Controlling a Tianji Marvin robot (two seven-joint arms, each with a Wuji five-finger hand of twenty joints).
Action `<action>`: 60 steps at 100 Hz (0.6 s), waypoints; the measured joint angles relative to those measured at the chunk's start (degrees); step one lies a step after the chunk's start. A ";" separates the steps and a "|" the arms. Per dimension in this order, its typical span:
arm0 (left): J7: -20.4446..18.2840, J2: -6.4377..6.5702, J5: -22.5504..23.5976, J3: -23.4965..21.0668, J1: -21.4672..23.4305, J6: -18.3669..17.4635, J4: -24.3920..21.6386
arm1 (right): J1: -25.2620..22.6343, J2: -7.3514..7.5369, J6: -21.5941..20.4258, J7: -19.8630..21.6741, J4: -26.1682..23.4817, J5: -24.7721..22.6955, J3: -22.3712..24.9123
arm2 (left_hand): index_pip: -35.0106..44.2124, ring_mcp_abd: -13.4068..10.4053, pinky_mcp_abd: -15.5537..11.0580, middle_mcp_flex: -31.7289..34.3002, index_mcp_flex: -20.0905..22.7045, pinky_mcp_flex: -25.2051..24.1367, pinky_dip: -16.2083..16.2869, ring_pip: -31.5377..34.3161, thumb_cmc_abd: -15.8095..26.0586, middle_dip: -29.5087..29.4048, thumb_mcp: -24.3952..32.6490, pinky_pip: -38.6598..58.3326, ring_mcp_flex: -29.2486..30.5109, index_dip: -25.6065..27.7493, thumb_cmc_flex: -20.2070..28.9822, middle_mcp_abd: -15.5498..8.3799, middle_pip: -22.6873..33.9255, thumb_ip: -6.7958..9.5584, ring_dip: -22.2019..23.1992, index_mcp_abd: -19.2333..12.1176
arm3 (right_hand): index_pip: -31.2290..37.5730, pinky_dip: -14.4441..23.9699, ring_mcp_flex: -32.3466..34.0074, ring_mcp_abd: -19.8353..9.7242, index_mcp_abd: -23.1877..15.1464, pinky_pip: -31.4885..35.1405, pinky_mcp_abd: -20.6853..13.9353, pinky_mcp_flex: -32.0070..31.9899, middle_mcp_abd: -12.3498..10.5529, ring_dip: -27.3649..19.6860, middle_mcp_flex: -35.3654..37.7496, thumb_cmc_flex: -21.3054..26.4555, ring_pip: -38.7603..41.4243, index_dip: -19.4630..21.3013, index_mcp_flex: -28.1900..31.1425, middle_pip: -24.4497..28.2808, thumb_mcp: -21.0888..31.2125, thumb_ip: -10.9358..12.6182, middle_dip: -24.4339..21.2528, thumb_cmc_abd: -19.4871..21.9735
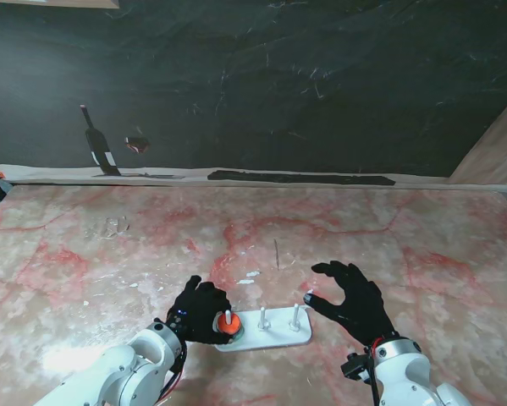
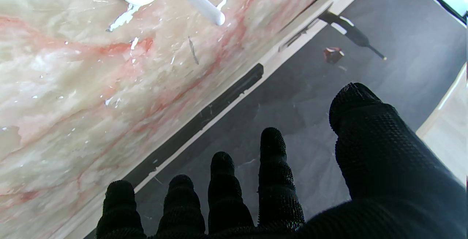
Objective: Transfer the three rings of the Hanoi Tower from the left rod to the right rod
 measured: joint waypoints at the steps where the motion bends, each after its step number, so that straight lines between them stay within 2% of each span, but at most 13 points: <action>1: 0.02 0.00 -0.04 -0.01 0.02 0.00 -0.02 | 0.00 0.00 -0.01 0.01 0.00 0.02 0.00 | 0.00 0.00 0.00 0.00 0.00 0.00 0.00 0.00 0.00 0.00 0.00 0.00 0.00 0.00 0.00 0.00 0.00 0.00 0.00 0.00 | 0.00 0.00 0.00 0.00 0.00 0.01 0.00 0.00 0.00 0.00 0.00 0.00 0.00 0.00 0.00 0.00 0.00 0.00 0.00 0.00; 60: -0.35 -0.17 -1.77 -0.50 0.43 0.06 -0.55 | 0.17 -0.01 0.06 0.54 0.02 0.88 0.01 | -0.12 0.00 0.00 0.00 0.42 0.00 0.03 0.00 -0.37 0.00 -0.01 0.00 0.00 -0.24 0.00 0.00 0.00 0.00 0.00 0.07 | 0.00 0.02 0.00 0.00 0.00 0.07 0.00 0.00 0.02 0.00 0.00 0.00 0.00 0.00 -0.01 0.01 0.00 0.01 0.00 0.01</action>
